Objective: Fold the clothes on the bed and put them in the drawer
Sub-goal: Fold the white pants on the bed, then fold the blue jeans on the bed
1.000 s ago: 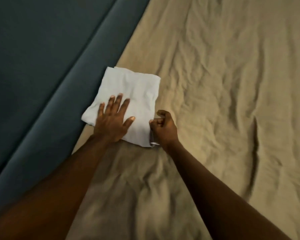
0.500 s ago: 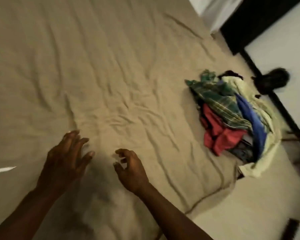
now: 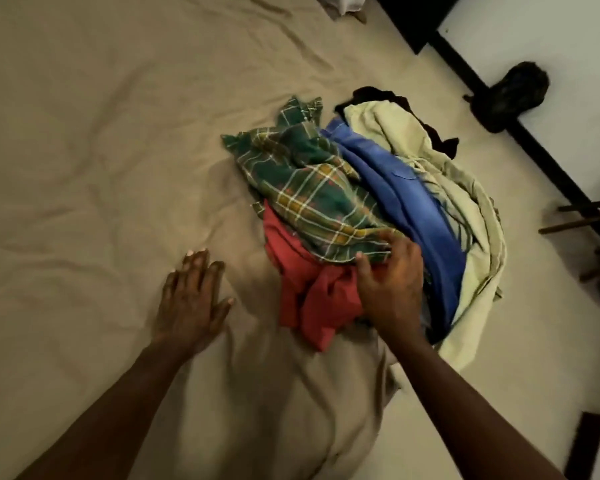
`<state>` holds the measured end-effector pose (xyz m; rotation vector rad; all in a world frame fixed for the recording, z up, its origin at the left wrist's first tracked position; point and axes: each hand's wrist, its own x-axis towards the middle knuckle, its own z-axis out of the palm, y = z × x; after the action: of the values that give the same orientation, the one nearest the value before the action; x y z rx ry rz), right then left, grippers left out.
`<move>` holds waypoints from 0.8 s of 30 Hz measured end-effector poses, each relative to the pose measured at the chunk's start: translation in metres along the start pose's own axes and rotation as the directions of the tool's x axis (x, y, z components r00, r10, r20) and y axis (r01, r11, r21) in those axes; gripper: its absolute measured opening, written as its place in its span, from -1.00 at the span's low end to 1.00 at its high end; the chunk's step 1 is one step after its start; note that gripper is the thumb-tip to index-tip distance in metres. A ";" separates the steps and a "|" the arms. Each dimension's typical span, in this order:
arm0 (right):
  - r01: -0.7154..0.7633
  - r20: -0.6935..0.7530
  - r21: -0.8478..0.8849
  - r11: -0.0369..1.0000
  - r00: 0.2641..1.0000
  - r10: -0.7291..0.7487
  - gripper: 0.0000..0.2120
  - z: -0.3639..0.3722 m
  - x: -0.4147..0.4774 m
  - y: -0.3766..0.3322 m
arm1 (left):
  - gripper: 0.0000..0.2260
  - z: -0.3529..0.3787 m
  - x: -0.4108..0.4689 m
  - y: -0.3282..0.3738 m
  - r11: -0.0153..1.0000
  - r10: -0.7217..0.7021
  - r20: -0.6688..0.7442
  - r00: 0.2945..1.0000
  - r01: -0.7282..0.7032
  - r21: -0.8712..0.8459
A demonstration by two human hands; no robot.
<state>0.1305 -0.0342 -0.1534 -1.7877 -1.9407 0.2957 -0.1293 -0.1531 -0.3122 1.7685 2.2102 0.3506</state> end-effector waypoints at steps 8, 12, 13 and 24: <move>-0.097 0.258 -0.319 0.943 0.948 0.185 -0.35 0.002 0.171 0.096 | -0.27 0.047 0.026 0.009 0.979 -0.056 -0.071 0.996 0.069 0.192; -0.005 0.082 -0.309 0.951 0.996 0.032 -0.70 -0.006 0.175 0.081 | -0.23 0.042 0.032 0.007 0.972 -0.146 0.087 0.985 0.127 0.197; -0.021 -0.001 -0.257 0.966 1.000 0.021 -0.72 -0.014 0.170 0.070 | -0.19 0.035 0.033 0.008 0.969 -0.181 0.159 0.970 0.149 0.195; 0.506 -0.306 0.372 0.778 0.859 -0.412 -0.82 -0.160 0.065 -0.142 | -0.22 -0.258 0.087 0.132 -0.115 0.006 0.643 0.766 0.639 -0.760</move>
<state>0.0812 -0.0135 0.0641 -0.9682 -1.8968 0.3291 -0.1228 -0.0414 -0.0308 0.2541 1.1367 0.9631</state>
